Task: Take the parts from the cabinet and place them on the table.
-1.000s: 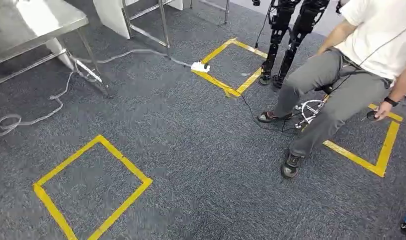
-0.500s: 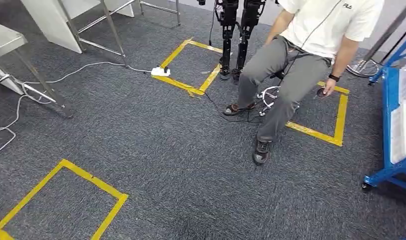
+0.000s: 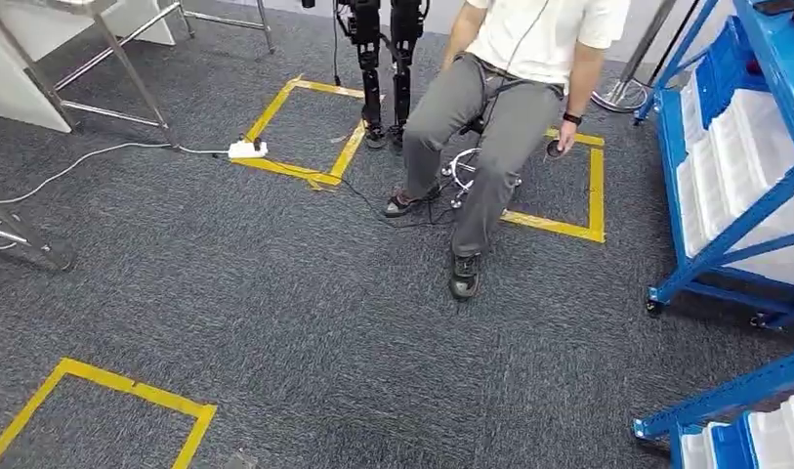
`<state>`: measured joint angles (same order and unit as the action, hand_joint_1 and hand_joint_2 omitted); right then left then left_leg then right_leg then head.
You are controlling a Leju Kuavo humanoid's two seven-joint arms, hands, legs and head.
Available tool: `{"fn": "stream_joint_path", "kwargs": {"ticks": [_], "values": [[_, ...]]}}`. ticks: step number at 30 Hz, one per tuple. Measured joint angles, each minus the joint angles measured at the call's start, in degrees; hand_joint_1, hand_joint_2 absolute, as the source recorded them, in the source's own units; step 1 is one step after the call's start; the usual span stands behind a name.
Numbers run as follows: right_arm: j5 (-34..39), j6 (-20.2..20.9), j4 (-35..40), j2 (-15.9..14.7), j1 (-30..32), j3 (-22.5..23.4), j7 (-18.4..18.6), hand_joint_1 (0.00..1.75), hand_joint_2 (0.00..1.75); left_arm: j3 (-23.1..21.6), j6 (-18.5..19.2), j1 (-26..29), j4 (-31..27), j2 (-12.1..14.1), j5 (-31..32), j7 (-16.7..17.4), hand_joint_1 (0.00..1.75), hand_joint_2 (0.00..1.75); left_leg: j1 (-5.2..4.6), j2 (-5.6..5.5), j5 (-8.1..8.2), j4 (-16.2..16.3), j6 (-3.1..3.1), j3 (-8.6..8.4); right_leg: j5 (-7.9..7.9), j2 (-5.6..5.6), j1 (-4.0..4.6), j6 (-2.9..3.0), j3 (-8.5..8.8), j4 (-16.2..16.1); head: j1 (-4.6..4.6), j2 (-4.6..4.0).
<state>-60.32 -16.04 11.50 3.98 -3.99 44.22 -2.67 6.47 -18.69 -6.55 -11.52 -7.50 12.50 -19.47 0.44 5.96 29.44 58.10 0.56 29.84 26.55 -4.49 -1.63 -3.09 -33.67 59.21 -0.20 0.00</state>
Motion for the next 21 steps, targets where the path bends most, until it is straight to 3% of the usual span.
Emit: {"fn": "stream_joint_path", "kwargs": {"ticks": [2,3,4,5,6,8,9,10,12,13,14,15,16,18,19,20,21], "values": [[0.22,0.0,-0.02,-0.02,0.16,0.0,0.02,0.0,0.0,-0.02,0.13,-0.29,0.0,-0.04,0.07,-0.09,0.0,0.0,0.26,1.08,0.09,-0.16,-0.29,-0.48,0.09,1.26,0.31,0.61,-0.38,0.04,-0.2,0.0],[0.35,-0.02,-0.02,-0.11,0.16,0.0,0.11,0.0,0.0,-0.02,0.18,-0.39,-0.02,-0.09,0.15,-0.11,0.0,0.0,0.56,1.68,0.28,-0.16,-0.65,-0.59,-0.03,2.07,0.2,1.22,-0.28,-0.1,-0.24,0.0],[0.48,0.0,-0.02,-0.13,0.24,0.0,0.18,0.0,0.0,-0.07,0.26,-0.56,-0.07,-0.15,0.31,-0.11,0.0,0.0,1.15,0.2,1.0,0.52,-1.07,-0.55,-0.22,2.83,-0.36,1.63,-0.11,-0.21,-0.28,0.0],[0.71,0.0,-0.02,-0.15,0.24,0.0,0.22,0.0,0.0,-0.07,0.35,-0.69,-0.04,-0.17,0.65,-0.09,0.0,0.0,1.21,-2.78,2.89,2.76,-1.04,0.35,-0.28,3.39,-0.2,1.98,-0.14,-0.21,-0.39,0.0],[0.9,0.04,-0.02,-0.26,0.11,0.02,0.26,0.0,0.0,-0.09,0.5,-0.69,-0.04,-0.2,0.79,-0.07,0.0,0.0,1.16,-4.45,5.34,6.78,-0.97,2.17,-0.39,4.07,-0.02,2.58,-0.18,-0.2,-0.55,0.0],[1.03,0.09,-0.02,-0.2,0.02,0.02,0.26,0.0,0.0,-0.15,0.79,-0.53,0.0,-0.2,0.94,0.31,0.0,0.0,1.11,-5.66,8.98,15.38,-0.81,6.49,-0.39,5.67,0.54,2.99,-0.29,-0.19,-0.57,0.0],[1.03,0.2,-0.02,-0.17,0.11,0.02,0.26,0.0,0.0,-0.17,0.79,-0.51,0.0,-0.2,0.94,0.42,0.0,0.0,1.07,-5.85,8.88,17.36,-0.61,7.82,-0.48,6.68,0.84,3.13,-0.28,-0.18,-0.54,0.0],[1.03,0.57,-0.02,-0.17,0.22,0.02,0.26,0.0,0.0,-0.2,0.79,-0.52,0.0,-0.2,0.94,0.42,0.0,0.0,1.02,-5.94,7.54,16.48,-0.32,7.73,-0.5,7.5,1.0,3.17,-0.22,-0.17,-0.54,0.0],[1.03,1.14,-0.02,-0.17,0.3,0.02,0.26,0.0,0.0,-0.3,0.79,-0.53,0.0,-0.17,0.94,0.35,0.0,0.0,0.81,-6.64,2.46,9.28,0.47,4.66,-0.53,9.18,1.13,3.14,-0.03,-0.16,-0.57,0.0],[1.11,1.29,-0.02,-0.15,0.29,0.02,0.26,0.0,0.0,-0.37,0.83,-0.56,0.0,-0.15,0.94,0.35,0.0,0.0,0.7,-8.74,-0.21,4.12,0.98,2.26,-0.56,10.04,1.13,3.1,0.1,-0.17,-0.59,0.0],[1.22,1.51,-0.02,-0.09,0.25,0.02,0.26,0.0,0.0,-0.37,0.92,-0.61,0.0,-0.04,0.94,0.39,0.0,0.0,0.71,-11.84,0.07,2.12,1.37,1.33,-0.65,10.58,1.11,2.92,0.03,-0.11,-0.48,0.0],[1.25,1.75,-0.02,-0.02,0.03,0.04,0.26,0.0,0.0,-0.39,1.12,-0.64,0.0,0.04,0.94,0.44,0.0,0.0,0.6,-11.64,0.04,1.22,1.2,1.25,-0.74,11.25,1.48,2.74,-0.33,-0.01,-0.35,0.0],[1.31,1.84,-0.02,0.13,0.01,0.04,0.26,0.0,0.0,-0.39,1.27,-0.66,0.0,0.09,0.94,0.55,0.0,0.0,0.19,-10.85,0.0,1.29,1.25,1.24,-1.04,11.79,1.0,2.24,-0.69,-0.14,-0.59,0.0],[1.35,1.88,-0.02,0.24,0.2,0.13,0.5,0.0,0.0,-0.48,1.31,-0.82,-0.02,0.09,0.94,0.57,0.0,0.0,-0.18,-9.53,-0.47,0.75,1.82,1.02,-1.57,13.17,0.84,1.39,-1.28,-0.61,-0.59,0.0],[1.4,1.84,-0.04,0.26,0.15,0.22,0.77,0.0,0.0,-0.5,1.4,-0.94,-0.04,0.02,0.94,0.57,0.0,0.0,0.57,-8.53,-1.4,-0.5,2.12,0.67,-1.32,11.98,1.11,1.48,-1.58,0.41,-0.39,0.0],[1.42,1.84,-0.04,0.35,0.18,0.26,0.81,0.0,0.0,-0.55,1.44,-1.04,-0.02,-0.02,1.03,0.57,0.0,0.0,0.28,-7.91,-1.56,-0.87,2.38,0.54,-0.17,8.77,1.2,1.69,-2.95,2.18,-0.5,0.0],[1.42,1.84,-0.04,0.42,-0.02,0.26,0.92,0.0,0.0,-0.57,1.49,-1.06,-0.02,-0.02,1.09,0.57,0.0,0.0,0.26,-6.94,-1.65,-0.85,2.56,0.66,1.8,6.84,1.26,2.05,-4.83,5.87,-0.09,0.0]]}}
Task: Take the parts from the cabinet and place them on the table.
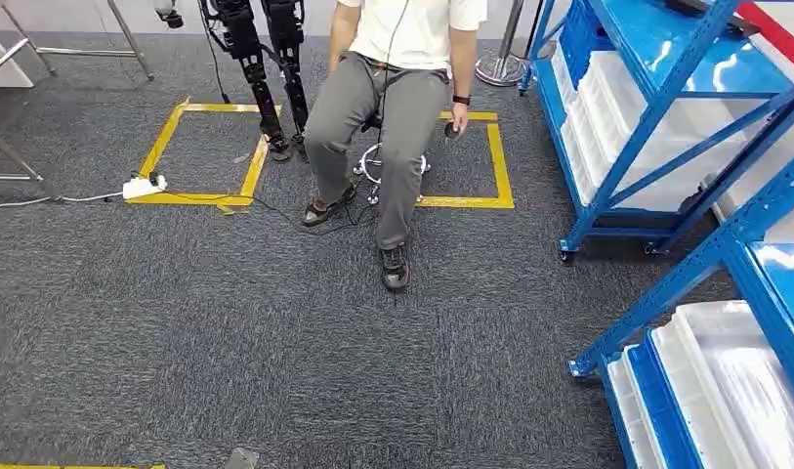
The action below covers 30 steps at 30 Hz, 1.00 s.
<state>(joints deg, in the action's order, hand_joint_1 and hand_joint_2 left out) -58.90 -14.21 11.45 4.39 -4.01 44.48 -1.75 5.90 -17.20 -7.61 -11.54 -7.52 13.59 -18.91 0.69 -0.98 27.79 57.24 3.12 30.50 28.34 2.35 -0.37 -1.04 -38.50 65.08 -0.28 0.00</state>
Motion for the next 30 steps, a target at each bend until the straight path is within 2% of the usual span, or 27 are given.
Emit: {"fn": "stream_joint_path", "kwargs": {"ticks": [2,3,4,5,6,7,8,9,10,12,13,14,15,16,17,18,19,20,21,22,23,24,26,27,28,29,30], "values": [[0.06,0.0,0.0,0.0,-0.29,0.04,0.09,0.0,0.0,0.0,0.35,0.15,0.02,0.0,0.07,0.15,0.0,0.0,-0.21,2.03,0.03,0.03,-0.01,0.15,3.3,-1.26,-0.31,0.02,-3.99,8.23,-0.05,0.0],[0.04,0.0,-0.02,0.0,-0.25,0.04,0.17,0.0,0.0,0.0,0.39,0.14,0.02,0.02,0.11,0.31,0.0,0.0,-0.21,2.98,0.04,0.05,-0.03,0.24,3.94,-1.52,-0.43,-0.42,-5.2,11.06,0.09,0.0],[0.0,0.0,-0.02,0.02,-0.1,0.04,0.33,0.0,0.0,0.0,0.39,0.14,0.02,0.02,0.11,0.37,0.0,0.0,-0.21,3.77,0.05,0.05,-0.06,0.27,3.5,-1.7,-0.61,-0.92,-4.82,10.61,0.02,0.0],[-0.11,0.0,-0.02,0.02,0.02,0.07,0.61,0.0,0.0,0.0,0.42,0.13,0.02,0.02,0.11,0.48,0.0,0.0,-0.18,4.52,0.11,0.06,-0.15,0.23,2.29,-1.93,-0.8,-1.59,-2.99,7.82,0.06,0.0],[-0.2,0.0,-0.02,0.0,0.05,0.07,0.72,0.0,0.0,0.0,0.41,0.13,0.02,0.0,0.11,0.57,0.0,0.0,-0.14,5.27,0.21,0.07,-0.33,0.15,0.48,-2.62,-1.05,-2.27,0.03,2.63,0.13,0.0],[-0.24,0.0,-0.02,-0.04,-0.01,0.07,0.81,0.0,0.0,0.0,0.42,0.11,0.02,0.0,0.11,0.68,0.0,0.0,-0.13,5.99,0.38,0.14,-0.64,-0.06,-1.24,-4.5,-1.4,-2.8,3.62,-3.56,0.13,0.0],[-0.24,0.0,-0.02,-0.02,-0.19,0.07,0.83,0.0,0.0,0.0,0.41,0.1,0.02,0.02,0.11,0.68,0.0,0.0,-0.41,6.62,0.59,0.18,-1.07,-0.26,-1.49,-7.42,-1.36,-2.46,5.3,-6.71,0.24,0.0],[-0.26,0.0,0.0,0.02,-0.39,0.07,0.87,0.0,0.0,0.0,0.42,0.11,0.02,0.04,0.11,0.68,0.0,0.0,-0.66,7.19,1.0,0.28,-1.62,-0.32,-1.99,-7.25,-0.59,-2.2,5.67,-6.89,0.17,0.0],[-0.29,0.0,-0.02,0.11,-0.47,0.07,0.87,0.0,0.0,-0.02,0.42,0.04,0.02,0.09,0.11,0.7,0.0,0.0,-0.67,7.66,1.05,0.28,-1.95,-0.53,-2.12,-6.28,-0.8,-1.54,5.43,-6.79,-0.24,0.0],[-0.33,0.0,-0.02,0.04,-0.2,0.07,0.87,0.0,0.0,-0.02,0.42,-0.32,0.0,-0.09,0.11,0.7,0.0,0.0,-0.21,8.93,1.03,0.02,-2.6,-1.13,-2.09,-4.94,-0.25,-0.85,4.57,-6.86,-0.18,0.0],[-0.33,0.0,-0.02,0.04,-0.23,0.07,0.9,0.0,0.0,-0.02,0.41,-0.41,-0.07,-0.13,0.11,0.7,0.0,0.0,0.24,8.4,1.56,0.4,-3.28,-1.01,-2.44,-4.13,-1.43,-0.09,5.52,-7.2,-0.09,0.0],[-0.33,0.0,-0.02,0.15,-0.2,0.07,0.9,0.0,0.0,-0.02,0.41,-0.48,-0.04,-0.13,0.13,0.68,0.0,0.0,0.38,5.39,2.85,1.92,-3.5,-0.65,-2.52,-3.57,-1.26,0.17,5.5,-7.19,-0.44,0.0],[-0.35,0.0,-0.02,0.04,-0.3,0.09,0.94,0.0,0.0,-0.04,0.39,-0.45,-0.04,-0.13,0.13,0.68,0.0,0.0,0.5,2.92,5.34,5.29,-3.45,0.8,-2.71,-3.12,-1.22,0.96,5.47,-7.18,-0.66,0.0],[-0.44,0.0,-0.02,0.04,-0.43,0.09,0.96,0.0,0.0,-0.04,0.42,-0.36,0.02,-0.11,0.13,0.7,0.0,0.0,0.5,1.72,7.69,9.54,-3.44,2.73,-2.73,-2.46,-1.11,1.1,5.4,-7.18,-0.57,0.0],[-0.44,0.02,-0.02,0.04,-0.52,0.09,1.03,0.0,0.0,-0.04,0.39,-0.16,0.04,-0.11,0.13,0.7,0.0,0.0,0.49,1.13,9.91,14.69,-3.47,5.24,-2.78,-1.54,-0.9,1.24,5.29,-7.16,-0.57,0.0],[-0.44,0.13,-0.02,0.04,-0.48,0.09,1.09,0.0,0.0,-0.04,0.41,-0.07,0.07,-0.11,0.13,0.7,0.0,0.0,0.49,0.96,10.77,18.22,-3.43,7.12,-2.8,-0.65,-0.71,1.25,5.25,-7.15,-0.57,0.0],[-0.44,0.17,-0.02,0.04,-0.35,0.09,1.27,0.0,0.0,-0.04,0.39,-0.05,0.09,-0.11,0.2,0.7,0.0,0.0,0.49,0.93,10.13,18.67,-3.33,7.57,-2.89,0.08,-0.64,1.38,5.27,-7.14,-0.53,0.0],[-0.44,0.17,-0.02,0.04,-0.25,0.09,1.48,0.0,0.0,-0.04,0.39,-0.07,0.07,-0.11,0.22,0.74,0.0,0.0,0.5,0.86,8.13,16.61,-3.16,6.85,-2.91,0.9,-0.57,1.37,5.33,-7.13,-0.57,0.0],[-0.44,0.17,-0.02,0.04,-0.25,0.09,1.75,0.0,0.0,-0.04,0.39,-0.09,0.09,-0.11,0.31,0.83,0.0,0.0,0.5,0.68,5.49,12.68,-2.96,5.03,-2.93,1.75,-0.56,1.34,5.43,-7.12,-0.57,0.0],[-0.44,0.17,-0.02,0.11,-0.27,0.11,1.86,0.0,0.0,-0.07,0.39,-0.12,0.07,-0.09,0.46,0.94,0.0,0.0,0.52,-0.53,2.17,6.39,-2.66,2.0,-3.01,2.78,-0.57,1.22,5.58,-7.12,-0.59,0.0],[-0.44,0.17,-0.02,0.17,-0.29,0.11,1.92,0.0,0.0,-0.07,0.39,-0.16,0.07,-0.04,0.61,1.01,0.0,0.0,0.69,-3.83,0.77,2.53,-2.39,0.23,-3.08,3.33,-0.68,1.11,5.51,-7.12,-0.57,0.0],[-0.44,0.17,0.0,0.26,-0.49,0.11,2.01,0.0,0.0,-0.07,0.39,-0.17,0.07,0.07,0.74,1.03,0.0,0.0,0.73,-5.22,1.26,0.94,-2.26,-0.21,-3.16,3.9,0.14,0.84,5.2,-6.82,-0.48,0.0],[-0.44,0.17,-0.02,0.35,-0.52,0.11,2.19,0.0,0.0,-0.07,0.39,-0.31,0.07,0.13,0.81,1.22,0.0,0.0,0.2,-3.79,1.23,1.07,-2.06,0.1,-3.58,5.1,-0.34,0.01,4.49,-7.1,-0.5,0.0],[-0.44,0.17,-0.02,0.37,-0.4,0.11,2.27,0.0,0.0,-0.04,0.39,-0.39,0.07,0.11,0.81,1.36,0.0,0.0,-0.16,-3.11,1.06,1.01,-1.66,-0.02,-3.87,5.79,-0.7,-0.52,4.32,-7.38,-0.55,0.0],[-0.42,0.17,-0.02,0.37,-0.21,0.13,2.4,0.0,0.0,-0.07,0.39,-0.48,0.07,0.04,0.83,1.4,0.0,0.0,0.04,-2.24,0.44,0.13,-1.04,-0.27,-4.09,6.32,-0.29,-1.02,3.54,-7.52,-0.53,0.0],[-0.4,0.13,-0.02,0.37,-0.21,0.17,2.51,0.0,0.0,-0.07,0.37,-0.63,0.07,0.02,0.83,1.51,0.0,0.0,0.27,-1.28,-0.18,-0.42,-0.65,-0.33,-3.44,3.61,-0.35,-0.65,3.28,-6.09,-0.48,0.0],[-0.35,0.13,-0.02,0.44,-0.35,0.22,2.71,0.0,0.0,-0.06,0.39,-0.61,0.07,0.02,0.88,1.51,0.0,0.0,0.23,-0.64,-0.24,-0.47,-0.29,-0.17,-1.67,0.78,-0.17,-0.22,1.59,-3.26,-0.23,0.0]]}}
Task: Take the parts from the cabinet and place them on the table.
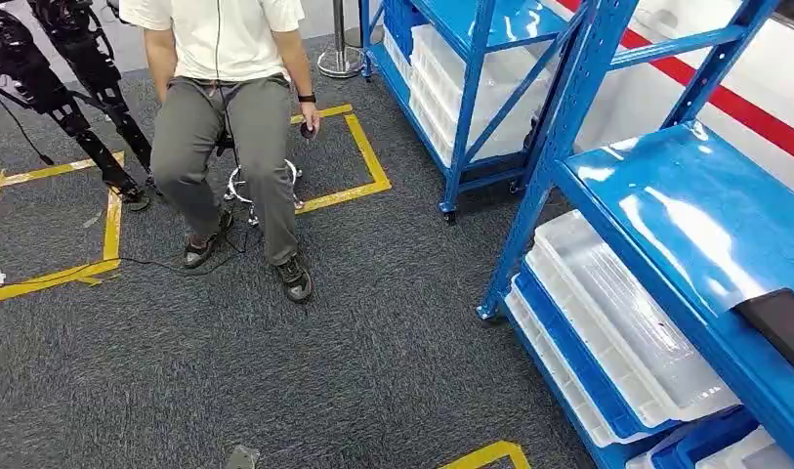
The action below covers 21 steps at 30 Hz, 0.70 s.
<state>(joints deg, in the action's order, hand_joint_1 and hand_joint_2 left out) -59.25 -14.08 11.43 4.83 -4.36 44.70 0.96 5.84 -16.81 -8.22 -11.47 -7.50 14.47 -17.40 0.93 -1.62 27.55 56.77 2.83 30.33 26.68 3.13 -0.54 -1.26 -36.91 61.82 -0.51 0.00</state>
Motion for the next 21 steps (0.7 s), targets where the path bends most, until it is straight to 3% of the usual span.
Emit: {"fn": "stream_joint_path", "kwargs": {"ticks": [1,2,3,4,5,7,8,9,10,12,13,14,15,16,18,19,20,21], "values": [[0.09,-0.02,0.0,0.09,-0.21,0.04,0.02,0.0,0.0,0.02,0.0,0.14,0.0,0.0,0.0,0.2,0.0,0.0,-0.09,1.16,0.0,0.0,0.07,0.02,2.26,-1.5,-0.19,0.3,-2.31,4.62,0.31,0.0],[0.09,-0.02,0.0,0.11,-0.35,0.11,0.04,0.0,0.0,0.02,0.0,0.25,0.02,0.0,0.0,0.22,0.0,0.0,-0.15,2.3,0.03,0.01,0.1,0.1,4.22,-2.07,-0.32,0.3,-4.66,9.54,0.25,0.0],[0.11,-0.02,0.0,0.11,-0.35,0.15,0.04,0.0,0.0,0.02,0.0,0.25,0.02,0.0,0.0,0.28,0.0,0.0,-0.16,3.17,0.03,0.03,0.09,0.21,5.26,-2.3,-0.44,0.04,-6.3,13.04,0.31,0.0],[0.13,0.02,0.0,0.11,-0.23,0.2,0.09,0.0,0.0,0.0,0.0,0.24,0.02,0.0,0.0,0.33,0.0,0.0,-0.16,4.02,0.05,0.03,0.06,0.25,5.36,-2.44,-0.64,-0.51,-6.8,14.38,0.38,0.0],[0.2,0.04,0.0,0.07,-0.11,0.28,0.15,0.0,0.0,0.0,0.0,0.24,0.02,0.0,0.0,0.35,0.0,0.0,-0.12,4.87,0.12,0.07,-0.04,0.29,4.58,-2.59,-0.85,-1.18,-5.81,12.81,0.35,0.0],[0.22,0.09,0.0,-0.06,-0.04,0.5,0.15,0.0,0.0,0.0,0.02,0.24,0.02,-0.06,0.04,0.52,0.0,0.0,0.02,6.36,0.34,0.12,-0.44,0.12,1.13,-4.06,-1.36,-2.65,0.08,2.75,0.4,0.0],[0.22,0.09,0.0,-0.06,-0.11,0.61,0.15,0.0,0.0,0.0,0.02,0.23,0.02,-0.06,0.11,0.72,0.0,0.0,-0.02,6.95,0.58,0.25,-0.89,-0.16,-0.2,-6.85,-1.56,-3.07,3.42,-2.65,0.51,0.0],[0.17,0.09,0.0,0.02,-0.31,0.72,0.15,0.0,0.0,0.0,0.0,0.25,0.02,-0.04,0.24,1.03,0.0,0.0,-0.68,7.56,1.01,0.37,-1.5,-0.26,-0.19,-8.48,-0.93,-2.43,4.33,-3.58,0.66,0.0],[0.15,0.09,0.02,0.02,-0.4,0.74,0.15,0.0,0.0,0.0,0.02,0.24,0.02,-0.04,0.42,1.14,0.0,0.0,-0.68,8.18,1.17,0.41,-1.85,-0.51,-0.51,-7.36,-0.92,-1.54,4.09,-3.81,0.31,0.0],[0.11,0.18,0.02,-0.02,-0.26,0.79,0.15,0.0,0.0,0.0,0.33,0.0,0.02,-0.13,0.46,1.55,0.0,0.0,-0.41,9.18,1.07,0.19,-2.24,-1.01,-0.43,-6.18,-0.59,-0.71,3.84,-3.71,0.03,0.0],[0.07,0.24,0.02,-0.06,-0.24,0.81,0.18,0.0,0.0,0.0,0.96,-0.18,0.02,-0.26,0.46,2.52,0.0,0.0,-0.14,9.89,1.3,0.2,-2.73,-1.2,-0.62,-5.36,-0.72,-0.07,3.99,-3.86,0.05,0.0],[-0.09,0.48,0.02,-0.13,-0.17,0.83,0.26,0.0,0.0,0.0,1.76,-0.33,0.02,-0.33,0.41,4.18,0.0,0.0,0.35,8.68,1.87,0.73,-3.18,-1.12,-0.78,-4.72,-1.47,0.34,4.11,-4.0,-0.01,0.0],[-0.22,0.72,0.02,-0.17,-0.21,0.85,0.35,0.0,0.0,0.0,3.01,-0.43,0.02,-0.33,0.09,6.69,0.0,0.0,0.43,5.22,3.76,2.96,-3.28,-0.23,-0.87,-4.18,-1.31,0.72,4.07,-3.99,-0.26,0.0],[-0.33,1.05,0.02,-0.17,-0.36,0.87,0.42,0.0,0.0,0.0,4.49,-0.41,0.11,-0.33,-0.22,9.6,0.0,0.0,0.48,3.09,6.42,7.18,-3.31,1.65,-0.94,-3.61,-1.2,1.33,3.97,-3.99,-0.3,0.0],[-0.52,1.18,0.02,-0.13,-0.56,0.87,0.42,0.0,0.0,0.0,6.95,-0.31,0.46,-0.28,-0.81,13.63,0.0,0.0,0.47,1.83,10.19,15.87,-3.37,5.9,-1.06,-2.12,-0.85,1.55,3.78,-3.97,-0.32,0.0],[-0.59,1.18,0.02,-0.11,-0.5,0.87,0.42,0.0,0.0,0.0,7.5,0.1,0.57,-0.28,-1.09,14.34,0.0,0.0,0.46,1.68,10.54,18.9,-3.27,7.66,-1.18,-1.04,-0.65,1.73,3.73,-3.95,-0.34,0.0],[-0.66,1.18,0.02,-0.11,-0.39,0.87,0.44,0.0,0.0,0.02,7.8,0.27,0.59,-0.28,-1.2,14.71,0.0,0.0,0.43,1.65,9.18,18.16,-3.02,7.6,-1.19,-0.13,-0.54,1.72,3.75,-3.94,-0.3,0.0],[-0.74,1.18,0.02,-0.11,-0.3,0.87,0.48,0.0,0.0,0.02,8.11,0.27,0.63,-0.28,-1.27,15.26,0.0,0.0,0.41,1.53,6.88,15.21,-2.72,6.39,-1.23,0.64,-0.48,1.68,3.79,-3.93,-0.34,0.0]]}}
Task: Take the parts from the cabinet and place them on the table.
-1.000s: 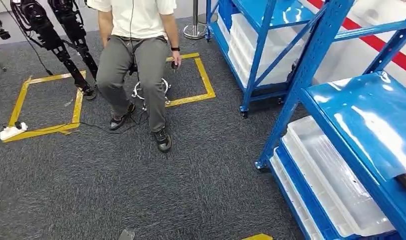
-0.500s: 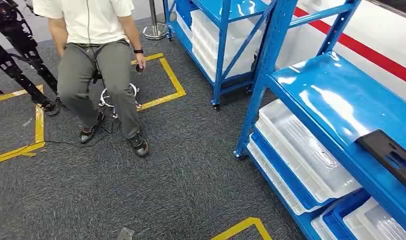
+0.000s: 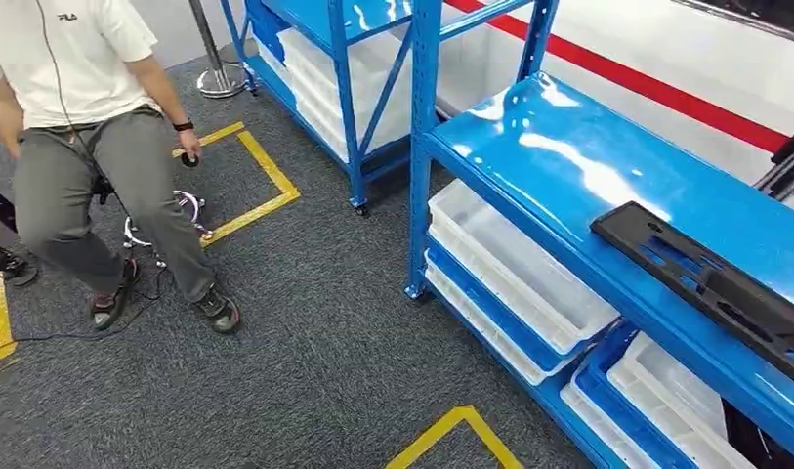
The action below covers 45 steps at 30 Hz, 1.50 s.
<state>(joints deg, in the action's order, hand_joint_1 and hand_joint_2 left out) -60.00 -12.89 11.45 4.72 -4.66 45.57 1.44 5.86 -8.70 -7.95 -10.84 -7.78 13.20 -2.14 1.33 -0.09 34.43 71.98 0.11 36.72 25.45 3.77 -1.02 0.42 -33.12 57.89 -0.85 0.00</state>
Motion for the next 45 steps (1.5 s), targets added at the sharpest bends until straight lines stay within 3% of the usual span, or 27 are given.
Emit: {"fn": "stream_joint_path", "kwargs": {"ticks": [2,3,4,7,8,10,11,12,13,15,17,18,19,22,23,25,28,29,31,32,33,34,38,40,41,43,45], "values": [[-0.2,0.3,0.0,-0.02,-0.06,0.02,0.07,0.0,0.0,0.15,2.11,-0.08,0.02,0.06,-0.87,2.67,0.0,0.0,-0.05,-1.9,-5.35,-10.12,0.85,-4.9,-0.13,1.66,0.1,-0.2,0.2,0.0,0.0,0.0],[-0.44,0.61,-0.02,0.11,-0.14,0.02,0.09,0.0,0.0,0.3,3.16,-0.08,0.09,0.35,-1.2,4.34,0.0,0.0,-0.04,-5.35,-5.52,-13.43,1.46,-6.41,-0.24,2.22,-0.05,-0.39,0.16,0.04,0.13,0.0],[-0.59,0.81,0.0,0.09,-0.34,0.02,0.09,0.0,0.0,0.39,3.63,-0.03,0.2,0.46,-1.2,5.44,0.0,0.0,-0.17,-4.87,-5.54,-13.9,1.33,-6.39,-0.38,2.77,0.55,-0.67,-0.05,0.15,0.13,0.0],[-1.23,1.07,-0.02,0.22,-0.25,0.02,0.18,0.0,0.0,0.44,3.21,-0.08,0.24,0.5,-0.57,7.08,0.0,0.0,-0.85,-2.98,-5.94,-14.22,1.87,-6.43,-1.11,4.39,0.04,-1.9,-1.01,-0.47,-0.11,0.0],[-1.38,1.07,-0.02,0.15,-0.36,0.02,0.39,0.0,0.0,0.44,3.17,-0.11,0.24,0.48,-0.15,7.28,0.0,0.0,-0.08,-2.04,-6.9,-15.41,2.4,-6.67,-1.05,3.63,0.4,-2.05,-1.42,0.18,0.07,0.0],[-1.55,1.07,-0.02,0.26,-0.6,0.02,0.63,0.0,0.0,0.44,3.04,-0.13,0.24,0.52,0.53,7.56,0.0,0.0,-0.41,-0.58,-7.18,-15.67,2.89,-6.49,1.92,-1.52,0.48,-1.33,-4.36,5.24,0.42,0.0],[-1.55,1.07,-0.02,0.26,-0.69,0.02,0.63,0.0,0.0,0.44,3.02,-0.09,0.24,0.52,0.55,7.58,0.0,0.0,-0.42,-0.26,-7.17,-15.67,2.89,-6.5,2.55,-1.86,0.44,-1.24,-5.0,6.51,0.44,0.0],[-1.55,1.09,-0.02,0.22,-1.03,0.02,0.63,0.0,0.0,0.44,3.04,0.04,0.28,0.59,0.61,7.74,0.0,0.0,-0.66,1.58,-7.13,-15.64,2.87,-6.28,6.08,-2.9,0.26,-1.11,-8.87,14.81,0.44,0.0],[-1.55,1.09,-0.02,0.24,-1.01,0.02,0.63,0.0,0.0,0.44,3.04,0.04,0.31,0.61,0.61,7.74,0.0,0.0,-0.66,2.41,-7.13,-15.61,2.86,-6.19,6.85,-3.07,0.2,-1.44,-10.05,17.68,0.59,0.0],[-1.57,1.31,-0.02,0.17,-0.8,0.02,0.68,0.0,0.0,0.44,3.04,0.02,0.31,0.61,0.81,7.74,0.0,0.0,-0.63,4.06,-7.06,-15.58,2.73,-6.2,5.47,-3.41,-0.13,-2.56,-7.93,14.92,0.7,0.0],[-1.73,1.62,0.0,-0.11,-1.0,0.02,0.7,0.0,0.0,0.41,3.02,0.0,0.31,0.59,1.2,7.74,0.0,0.0,-0.58,5.58,-6.83,-15.51,2.32,-6.52,1.78,-5.89,-0.53,-3.81,-1.04,3.36,0.7,0.0],[-1.73,1.7,-0.02,-0.07,-1.21,0.02,0.72,0.0,0.0,0.42,2.91,-0.05,0.31,0.67,1.27,7.74,0.0,0.0,-0.94,6.25,-6.61,-15.45,1.89,-6.8,1.56,-8.52,-0.6,-3.44,0.83,-0.63,0.83,0.0],[-1.75,1.81,0.0,-0.04,-1.51,0.02,0.79,0.0,0.0,0.42,2.75,-0.05,0.31,0.7,1.27,7.76,0.0,0.0,-1.26,6.88,-6.24,-15.36,1.37,-6.79,1.19,-8.6,0.02,-3.0,1.45,-0.61,0.79,0.0],[-1.75,1.88,0.0,-0.07,-1.39,0.02,0.81,0.0,0.0,0.39,2.64,-0.44,0.31,0.72,1.29,7.78,0.0,0.0,-0.97,8.34,-6.24,-15.51,0.51,-7.57,1.19,-6.38,0.23,-1.79,0.25,-0.42,0.31,0.0],[-1.75,1.92,0.0,-0.11,-1.43,0.02,0.83,0.0,0.0,0.35,2.64,-0.57,0.28,0.7,1.31,7.78,0.0,0.0,-0.64,8.36,-5.82,-15.33,-0.08,-7.55,0.9,-5.5,-0.46,-1.22,1.21,-0.67,0.35,0.0],[-1.9,1.94,0.0,-0.15,-1.58,0.02,0.98,0.0,0.0,0.35,2.53,-0.72,0.28,0.74,1.47,7.8,0.0,0.0,-0.16,1.98,-2.24,-10.83,-0.62,-5.84,0.56,-4.44,-0.68,-0.42,1.05,-0.69,-0.09,0.0],[-1.99,1.99,0.0,-0.07,-1.88,0.02,0.98,0.0,0.0,0.33,2.51,-0.5,0.39,0.81,1.59,8.06,0.0,0.0,-0.18,0.17,3.46,2.37,-0.6,0.53,0.43,-2.05,-0.26,-0.1,0.84,-0.65,-0.11,0.0],[-1.99,1.99,-0.02,-0.07,-1.79,0.02,1.03,0.0,0.0,0.33,2.51,-0.4,0.42,0.81,1.64,8.08,0.0,0.0,-0.19,0.17,2.94,3.44,-0.44,1.33,0.34,-1.14,-0.15,0.03,0.84,-0.63,-0.02,0.0],[-1.99,1.99,-0.02,-0.09,-1.73,0.02,1.05,0.0,0.0,0.28,2.51,-0.38,0.41,0.81,1.68,8.09,0.0,0.0,-0.19,-0.23,-2.13,-3.06,0.18,-1.19,0.3,0.76,-0.03,0.01,0.96,-0.58,-0.06,0.0],[-2.01,1.99,0.0,-0.09,-1.75,0.04,1.05,0.0,0.0,0.26,2.51,-0.39,0.41,0.83,1.73,8.08,0.0,0.0,-0.2,-1.35,-4.96,-8.29,0.6,-3.58,0.28,1.65,0.03,-0.03,1.07,-0.58,-0.11,0.0],[-2.01,2.01,-0.02,-0.04,-1.78,0.02,1.05,0.0,0.0,0.24,2.51,-0.39,0.42,0.92,1.75,8.08,0.0,0.0,-0.19,-3.98,-6.89,-12.9,1.19,-5.68,0.22,2.34,0.01,-0.12,1.11,-0.6,-0.09,0.0],[-2.03,2.01,-0.02,0.11,-1.88,0.02,1.05,0.0,0.0,0.24,2.51,-0.38,0.44,1.14,1.77,8.08,0.0,0.0,-0.15,-5.69,-6.16,-14.0,1.58,-6.16,0.12,2.85,0.44,-0.38,0.89,-0.46,0.07,0.0],[-2.01,1.99,-0.02,-0.02,-1.65,0.04,1.14,0.0,0.0,0.07,2.51,-0.6,0.41,1.03,2.01,8.13,0.0,0.0,-0.61,-2.63,-6.96,-15.12,2.25,-6.35,-0.73,5.28,0.28,-2.11,-0.79,-1.1,-0.07,0.0],[-1.92,1.99,-0.02,-0.07,-1.63,0.04,1.22,0.0,0.0,0.02,2.29,-0.72,0.42,1.01,2.45,8.13,0.0,0.0,-0.38,-1.18,-7.62,-16.0,2.84,-6.35,1.25,-0.87,0.52,-1.48,-2.38,2.7,0.18,0.0],[-1.9,2.01,-0.02,-0.04,-1.84,0.02,1.31,0.0,0.0,-0.04,2.14,-0.64,0.41,1.01,2.9,8.17,0.0,0.0,-0.45,-0.15,-7.61,-15.97,2.88,-6.28,3.52,-2.33,0.37,-1.16,-4.69,7.1,0.44,0.0],[-1.88,1.99,-0.02,-0.04,-1.96,0.04,1.33,0.0,0.0,-0.35,2.03,-0.4,0.48,1.01,3.56,8.24,0.0,0.0,-0.62,1.89,-7.55,-15.91,2.93,-6.06,6.97,-2.97,0.11,-1.29,-8.81,15.8,0.44,0.0],[-1.79,1.99,-0.04,-0.11,-1.66,0.04,1.53,0.0,0.0,-0.48,2.05,-0.38,0.52,0.94,3.65,8.39,0.0,0.0,-0.61,3.59,-7.52,-15.88,2.87,-5.99,6.53,-3.2,-0.2,-2.37,-8.5,16.25,0.5,0.0]]}}
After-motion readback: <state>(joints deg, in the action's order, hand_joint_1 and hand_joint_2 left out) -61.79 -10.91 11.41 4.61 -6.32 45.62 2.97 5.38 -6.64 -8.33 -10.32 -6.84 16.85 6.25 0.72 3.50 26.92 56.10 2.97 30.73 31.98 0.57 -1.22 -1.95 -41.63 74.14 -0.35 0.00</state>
